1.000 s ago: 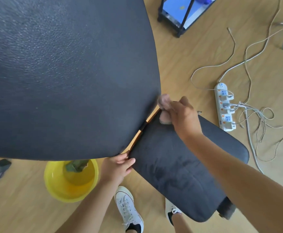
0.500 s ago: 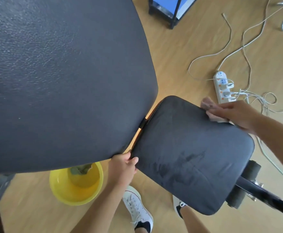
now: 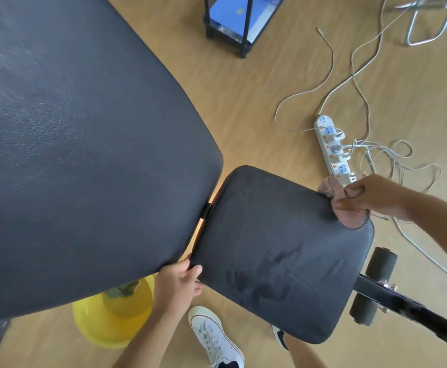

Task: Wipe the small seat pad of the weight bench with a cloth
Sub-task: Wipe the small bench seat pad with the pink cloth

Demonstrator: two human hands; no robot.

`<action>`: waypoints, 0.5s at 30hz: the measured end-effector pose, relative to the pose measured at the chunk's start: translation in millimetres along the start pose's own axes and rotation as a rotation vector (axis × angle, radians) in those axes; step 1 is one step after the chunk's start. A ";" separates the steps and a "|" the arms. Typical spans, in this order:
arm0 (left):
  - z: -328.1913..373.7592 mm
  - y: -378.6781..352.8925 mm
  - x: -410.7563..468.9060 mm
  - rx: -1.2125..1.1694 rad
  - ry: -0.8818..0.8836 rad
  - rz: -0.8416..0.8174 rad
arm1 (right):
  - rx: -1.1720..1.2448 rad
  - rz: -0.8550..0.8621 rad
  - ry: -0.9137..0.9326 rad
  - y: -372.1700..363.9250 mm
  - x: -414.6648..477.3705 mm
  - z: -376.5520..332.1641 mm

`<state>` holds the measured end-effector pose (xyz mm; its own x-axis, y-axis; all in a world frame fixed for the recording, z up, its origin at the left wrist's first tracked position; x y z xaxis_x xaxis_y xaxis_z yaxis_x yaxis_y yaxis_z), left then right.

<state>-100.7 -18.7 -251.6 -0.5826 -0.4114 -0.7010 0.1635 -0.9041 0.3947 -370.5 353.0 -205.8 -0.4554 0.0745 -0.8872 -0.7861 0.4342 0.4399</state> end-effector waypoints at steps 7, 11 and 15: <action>-4.7 0.5 1.5 0.012 0.024 -0.030 | 0.017 -0.061 0.289 -64.1 21.6 -155.6; -11.0 2.7 3.3 0.004 0.071 -0.014 | -0.089 -0.043 0.297 -59.4 23.5 -156.8; -10.2 1.7 -0.5 -0.012 0.105 -0.009 | 0.018 0.081 0.101 -27.3 12.9 -41.5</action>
<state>-92.0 -21.2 -256.7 -0.4977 -0.4125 -0.7630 0.1683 -0.9089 0.3816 -372.3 304.9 -223.5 -0.5573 0.0197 -0.8301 -0.7380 0.4464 0.5061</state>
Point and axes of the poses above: each hand's wrist, its own x-axis towards the middle knuckle, its own y-axis out of the back of the hand, z = x × y, the point moved 8 cm from there along x, towards the middle knuckle, and after that the axes turned 10 degrees about -y, right-handed, at the moved point
